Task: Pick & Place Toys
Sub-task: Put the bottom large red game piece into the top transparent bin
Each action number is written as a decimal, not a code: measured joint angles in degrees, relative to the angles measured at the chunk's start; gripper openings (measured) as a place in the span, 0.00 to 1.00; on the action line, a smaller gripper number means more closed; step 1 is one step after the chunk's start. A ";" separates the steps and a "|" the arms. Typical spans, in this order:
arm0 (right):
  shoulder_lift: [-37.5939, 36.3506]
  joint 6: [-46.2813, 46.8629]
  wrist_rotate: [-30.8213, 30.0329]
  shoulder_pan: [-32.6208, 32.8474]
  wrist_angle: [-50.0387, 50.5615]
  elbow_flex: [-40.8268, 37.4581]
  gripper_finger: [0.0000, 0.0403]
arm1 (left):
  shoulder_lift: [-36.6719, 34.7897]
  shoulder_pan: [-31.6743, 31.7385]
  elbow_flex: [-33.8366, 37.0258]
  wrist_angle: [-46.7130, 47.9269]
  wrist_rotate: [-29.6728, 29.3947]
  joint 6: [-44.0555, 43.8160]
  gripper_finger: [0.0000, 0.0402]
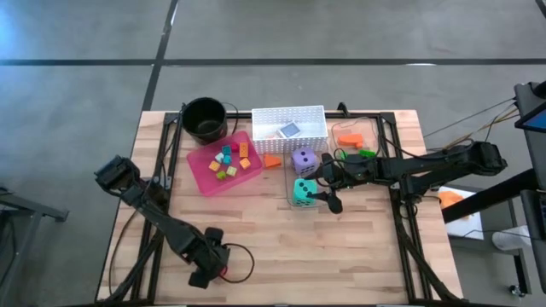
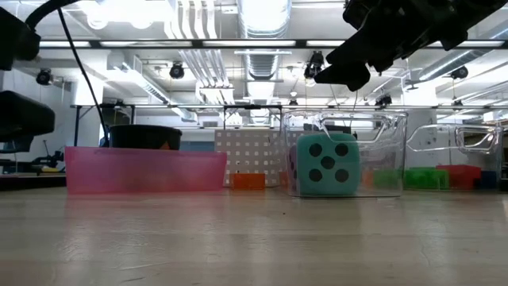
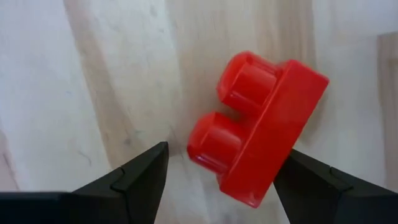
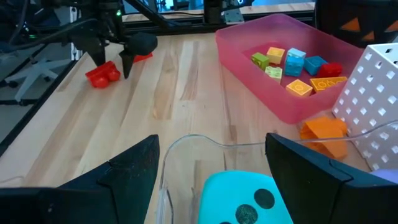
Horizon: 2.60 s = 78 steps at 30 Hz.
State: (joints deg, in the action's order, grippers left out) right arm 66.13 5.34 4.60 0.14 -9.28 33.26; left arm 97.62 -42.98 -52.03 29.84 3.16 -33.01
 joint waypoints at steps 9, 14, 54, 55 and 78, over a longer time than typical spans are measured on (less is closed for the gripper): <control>-0.02 0.22 0.00 0.00 0.00 -0.02 0.73 | 0.00 0.22 0.05 -0.06 -1.40 -0.02 0.69; -0.02 0.20 -0.02 0.00 0.00 -0.02 0.73 | 0.00 0.39 -0.04 -0.34 -1.68 -0.02 0.69; 3.76 -7.39 -0.27 1.82 -5.68 -0.04 0.73 | -0.07 21.39 -8.12 -11.18 -36.25 18.11 0.41; 4.35 -7.93 -0.36 1.89 -6.41 -0.04 0.73 | -0.07 22.27 -8.48 -13.20 -38.26 20.27 0.41; 6.95 -9.03 -6.73 1.97 -7.91 0.26 0.73 | -0.07 29.65 -8.78 -35.50 -40.02 33.28 0.41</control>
State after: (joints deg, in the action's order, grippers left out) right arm 73.08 -3.68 -2.13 2.11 -17.19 33.52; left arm 97.56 -13.33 -60.82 -5.66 -36.86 0.26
